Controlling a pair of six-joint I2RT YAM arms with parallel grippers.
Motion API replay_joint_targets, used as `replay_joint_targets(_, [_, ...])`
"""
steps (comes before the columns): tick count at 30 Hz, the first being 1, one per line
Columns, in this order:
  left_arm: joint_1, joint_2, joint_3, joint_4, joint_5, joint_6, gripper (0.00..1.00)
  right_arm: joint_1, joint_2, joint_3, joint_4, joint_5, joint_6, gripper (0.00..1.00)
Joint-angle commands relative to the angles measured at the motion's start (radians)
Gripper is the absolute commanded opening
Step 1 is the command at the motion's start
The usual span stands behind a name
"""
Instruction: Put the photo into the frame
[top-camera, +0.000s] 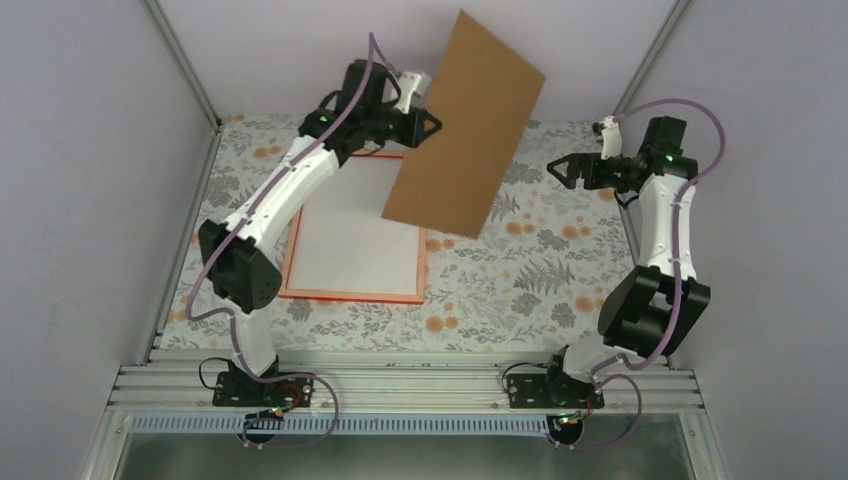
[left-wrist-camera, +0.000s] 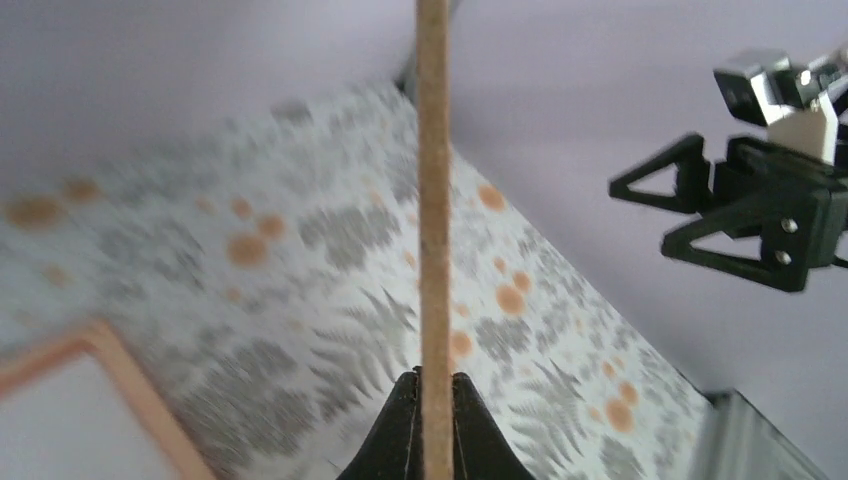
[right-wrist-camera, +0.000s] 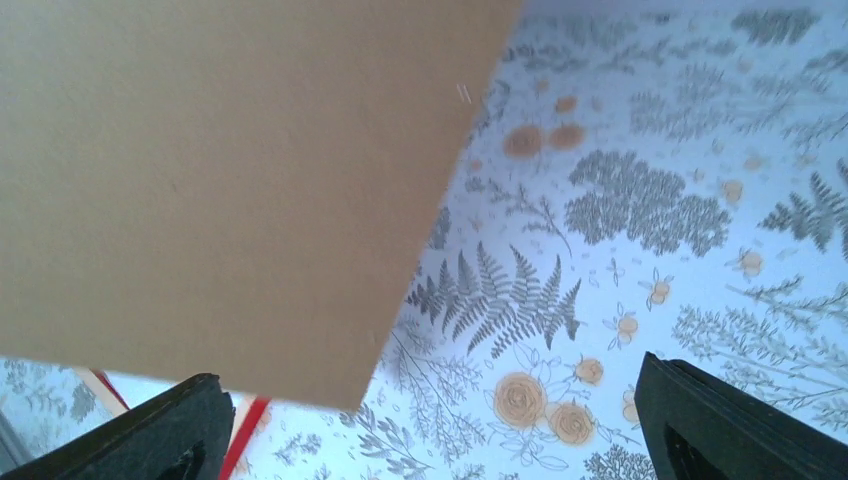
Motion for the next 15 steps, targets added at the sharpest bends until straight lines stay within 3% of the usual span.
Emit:
replay_joint_targets(1, [0.019, -0.122, 0.102, -0.021, -0.149, 0.202, 0.02, -0.008, -0.099, 0.003, 0.079, -0.098, 0.147, 1.00])
replay_joint_targets(4, [0.015, -0.210, 0.020, 0.079, -0.236, 0.374, 0.02, -0.008, -0.144, -0.010, 0.146, -0.109, 0.191, 1.00])
replay_joint_targets(8, [0.006, -0.349, -0.122, 0.199, -0.326, 0.718, 0.03, -0.040, -0.109, 0.115, 0.112, -0.057, 0.190, 1.00])
replay_joint_targets(15, [-0.024, -0.772, -0.749, 0.493, -0.245, 1.503, 0.02, -0.137, -0.022, 0.300, 0.064, -0.151, 0.217, 1.00])
